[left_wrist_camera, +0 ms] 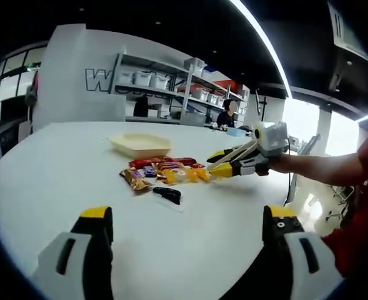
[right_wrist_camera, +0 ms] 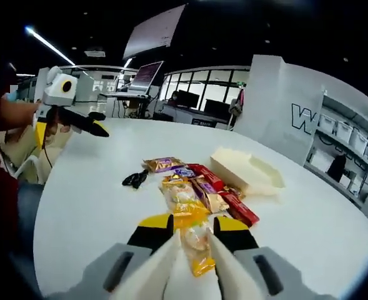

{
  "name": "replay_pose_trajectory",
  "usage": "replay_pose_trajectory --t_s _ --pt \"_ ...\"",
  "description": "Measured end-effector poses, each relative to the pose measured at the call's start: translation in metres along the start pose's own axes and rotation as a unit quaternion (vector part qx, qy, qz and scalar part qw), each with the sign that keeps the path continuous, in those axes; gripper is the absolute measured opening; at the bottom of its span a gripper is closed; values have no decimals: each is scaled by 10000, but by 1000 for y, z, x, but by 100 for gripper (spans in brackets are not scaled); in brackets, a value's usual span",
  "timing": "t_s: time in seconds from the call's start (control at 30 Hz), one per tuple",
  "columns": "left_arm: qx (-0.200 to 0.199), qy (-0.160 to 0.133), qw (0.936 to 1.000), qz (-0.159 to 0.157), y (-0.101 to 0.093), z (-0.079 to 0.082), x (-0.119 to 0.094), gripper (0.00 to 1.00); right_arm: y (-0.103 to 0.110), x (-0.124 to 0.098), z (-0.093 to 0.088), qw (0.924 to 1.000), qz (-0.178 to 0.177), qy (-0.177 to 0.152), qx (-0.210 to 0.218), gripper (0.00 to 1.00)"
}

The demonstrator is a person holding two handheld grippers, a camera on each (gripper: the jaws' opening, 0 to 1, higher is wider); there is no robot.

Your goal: Place the target food into the container with the food tongs after gripping and lifting it, then release it inside without dropping or visibly crushing the food.

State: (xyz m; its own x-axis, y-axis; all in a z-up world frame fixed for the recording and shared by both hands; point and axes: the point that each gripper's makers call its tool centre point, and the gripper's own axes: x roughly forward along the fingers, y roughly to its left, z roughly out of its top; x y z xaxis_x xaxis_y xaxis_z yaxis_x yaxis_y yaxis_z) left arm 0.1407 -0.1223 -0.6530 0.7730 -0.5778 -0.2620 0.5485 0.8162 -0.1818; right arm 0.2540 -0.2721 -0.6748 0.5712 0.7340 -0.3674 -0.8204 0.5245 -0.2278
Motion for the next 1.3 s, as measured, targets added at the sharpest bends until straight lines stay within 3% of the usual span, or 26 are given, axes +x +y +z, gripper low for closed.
replay_pose_trajectory --t_s 0.2,0.23,0.37,0.47,0.8,1.07,1.3 --pt "-16 -22 10000 -3 0 1 1 98 -9 0 3 9986 -203 -38 484 10" --pt "-10 -16 10000 -2 0 0 1 98 -12 -1 4 9961 -287 -69 836 10" --pt "-5 -44 10000 7 0 2 -1 98 -18 -10 10 9882 -295 -307 1474 11" --pt "-31 -78 10000 17 2 2 -3 98 -14 -20 17 9849 -296 -430 1648 11" --pt "-78 -148 9999 -1 -1 3 -5 98 -22 -42 51 9807 -431 -825 1720 12" --pt "-43 -186 9998 -44 -5 5 -9 98 -29 -56 95 9765 -460 -1239 1703 12" --pt "-24 -215 9998 -18 -4 6 -12 98 -38 -62 120 9764 -456 -1326 1641 13"
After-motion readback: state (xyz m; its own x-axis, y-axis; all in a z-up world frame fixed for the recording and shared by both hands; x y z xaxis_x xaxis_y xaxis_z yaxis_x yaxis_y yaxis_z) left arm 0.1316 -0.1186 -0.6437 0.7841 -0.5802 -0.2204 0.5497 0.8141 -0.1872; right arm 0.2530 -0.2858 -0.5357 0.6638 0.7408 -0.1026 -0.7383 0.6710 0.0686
